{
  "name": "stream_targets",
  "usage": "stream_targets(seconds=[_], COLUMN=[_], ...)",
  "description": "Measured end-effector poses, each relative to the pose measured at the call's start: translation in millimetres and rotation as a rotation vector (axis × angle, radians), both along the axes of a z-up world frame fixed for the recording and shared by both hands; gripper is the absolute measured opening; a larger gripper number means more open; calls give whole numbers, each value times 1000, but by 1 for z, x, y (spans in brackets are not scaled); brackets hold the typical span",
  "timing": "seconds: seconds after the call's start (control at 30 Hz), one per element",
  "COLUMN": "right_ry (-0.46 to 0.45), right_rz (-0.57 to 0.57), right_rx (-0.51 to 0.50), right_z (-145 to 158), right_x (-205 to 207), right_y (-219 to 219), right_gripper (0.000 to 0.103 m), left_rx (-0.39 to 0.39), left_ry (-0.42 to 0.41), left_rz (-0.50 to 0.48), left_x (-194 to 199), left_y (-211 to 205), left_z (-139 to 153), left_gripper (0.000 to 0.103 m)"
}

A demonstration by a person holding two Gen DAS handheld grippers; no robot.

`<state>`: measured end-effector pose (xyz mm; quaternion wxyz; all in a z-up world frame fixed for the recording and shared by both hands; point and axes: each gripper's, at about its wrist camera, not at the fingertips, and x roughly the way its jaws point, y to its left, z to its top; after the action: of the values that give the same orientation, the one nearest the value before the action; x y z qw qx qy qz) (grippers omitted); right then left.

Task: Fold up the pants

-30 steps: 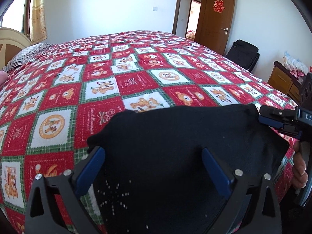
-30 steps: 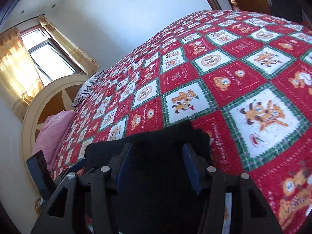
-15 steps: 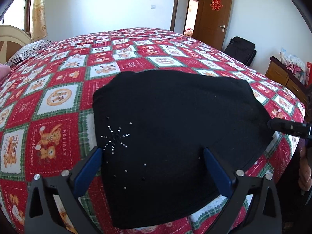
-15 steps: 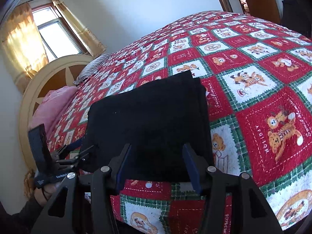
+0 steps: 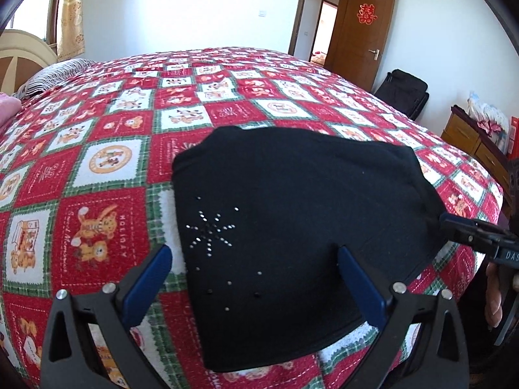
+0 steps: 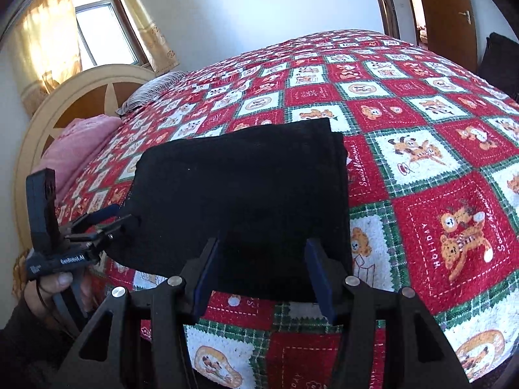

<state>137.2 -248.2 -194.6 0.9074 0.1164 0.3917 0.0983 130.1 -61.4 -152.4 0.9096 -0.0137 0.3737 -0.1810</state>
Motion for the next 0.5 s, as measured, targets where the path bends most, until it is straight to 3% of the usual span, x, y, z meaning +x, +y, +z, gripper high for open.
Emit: stream_targets(seconds=[0.23, 0.5], right_ry=[-44, -61], right_rz=[-15, 9], right_rx=[-50, -80], right_z=[25, 32], right_x=[-2, 30], right_y=[10, 27], right_gripper=[55, 55], left_rx=[-15, 0], left_ry=[-4, -7], left_rz=[22, 20], left_x=[6, 13], left_y=[8, 5], left_z=[2, 5], left_gripper=[103, 103])
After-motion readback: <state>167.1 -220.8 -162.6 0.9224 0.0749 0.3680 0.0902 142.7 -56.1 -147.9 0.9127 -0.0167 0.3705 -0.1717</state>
